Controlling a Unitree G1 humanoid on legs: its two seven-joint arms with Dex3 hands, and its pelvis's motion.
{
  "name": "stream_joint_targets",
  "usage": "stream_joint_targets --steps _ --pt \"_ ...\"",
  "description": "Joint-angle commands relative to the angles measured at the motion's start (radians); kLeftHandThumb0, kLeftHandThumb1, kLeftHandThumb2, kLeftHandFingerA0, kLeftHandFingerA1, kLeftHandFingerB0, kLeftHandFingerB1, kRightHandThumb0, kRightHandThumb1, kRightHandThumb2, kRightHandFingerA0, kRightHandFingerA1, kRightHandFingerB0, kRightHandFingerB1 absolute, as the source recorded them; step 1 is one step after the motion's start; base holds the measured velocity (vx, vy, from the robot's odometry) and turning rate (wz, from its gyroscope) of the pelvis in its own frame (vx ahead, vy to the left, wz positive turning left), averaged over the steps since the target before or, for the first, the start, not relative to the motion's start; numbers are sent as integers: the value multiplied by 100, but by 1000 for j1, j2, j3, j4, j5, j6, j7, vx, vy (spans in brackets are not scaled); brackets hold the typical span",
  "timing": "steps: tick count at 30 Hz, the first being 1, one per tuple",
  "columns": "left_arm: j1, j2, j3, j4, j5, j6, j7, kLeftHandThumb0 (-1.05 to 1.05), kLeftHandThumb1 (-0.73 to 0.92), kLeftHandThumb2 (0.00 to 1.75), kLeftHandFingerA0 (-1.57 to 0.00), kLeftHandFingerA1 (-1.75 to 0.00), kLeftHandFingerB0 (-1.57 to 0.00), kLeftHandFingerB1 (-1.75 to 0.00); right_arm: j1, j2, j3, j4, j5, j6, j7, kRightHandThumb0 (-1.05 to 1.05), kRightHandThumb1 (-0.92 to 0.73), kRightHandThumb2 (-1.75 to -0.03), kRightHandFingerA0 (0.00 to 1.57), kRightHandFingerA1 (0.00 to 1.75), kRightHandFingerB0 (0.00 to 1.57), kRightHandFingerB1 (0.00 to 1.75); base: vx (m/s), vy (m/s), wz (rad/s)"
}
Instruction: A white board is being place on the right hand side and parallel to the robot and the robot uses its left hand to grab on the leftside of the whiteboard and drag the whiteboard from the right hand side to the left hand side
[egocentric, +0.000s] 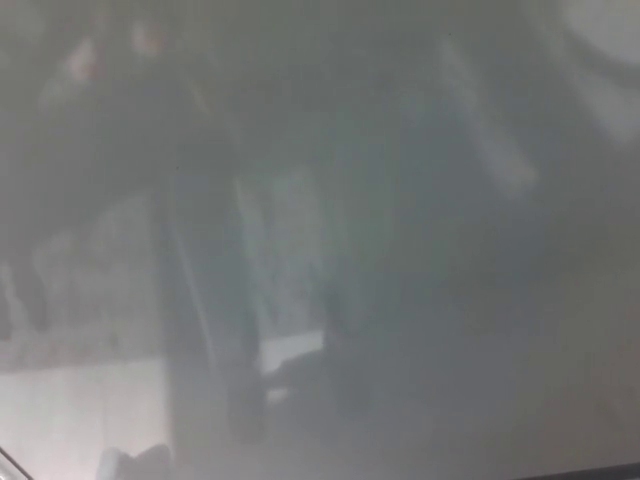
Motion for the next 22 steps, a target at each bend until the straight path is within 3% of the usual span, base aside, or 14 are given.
stream_joint_targets --steps 1,3,7,11,12,17,22 --pt "114 -62 -91 -66 32 -74 12 -91 60 94 -1 -8 0 0 6 -3 23 39 -21 33 1 -64 -76 -72 70 81 16 65 0 0 0" --pt "152 -84 -128 -115 38 -82 18 -82 55 93 0 -15 0 -11 4 -1 32 55 -27 45 0 -62 -76 -71 69 82 16 66 0 0 0" --pt "202 -106 -245 -131 114 -199 23 -89 63 97 -6 -22 -6 -10 11 24 35 95 -9 95 21 -65 -78 -67 69 83 17 67 0 0 0" --pt "188 -127 -315 -26 157 -262 90 -80 55 87 -7 -24 -7 -14 22 50 24 129 11 175 42 -62 -78 -69 69 78 19 67 0 0 0" --pt "183 -123 -338 0 168 -274 94 -74 56 90 0 -22 0 -15 25 53 24 137 8 191 38 -62 -83 -68 70 78 19 66 0 0 0" --pt "140 -69 -427 62 205 -328 34 -71 52 88 -2 -30 -5 -22 19 63 8 176 19 296 51 -56 -87 -66 72 77 16 70 0 0 0" --pt "108 -58 -421 87 163 -265 -10 -66 49 85 -1 -28 -4 -23 -2 61 7 181 13 312 51 -53 -89 -68 74 77 15 70 0 0 0"
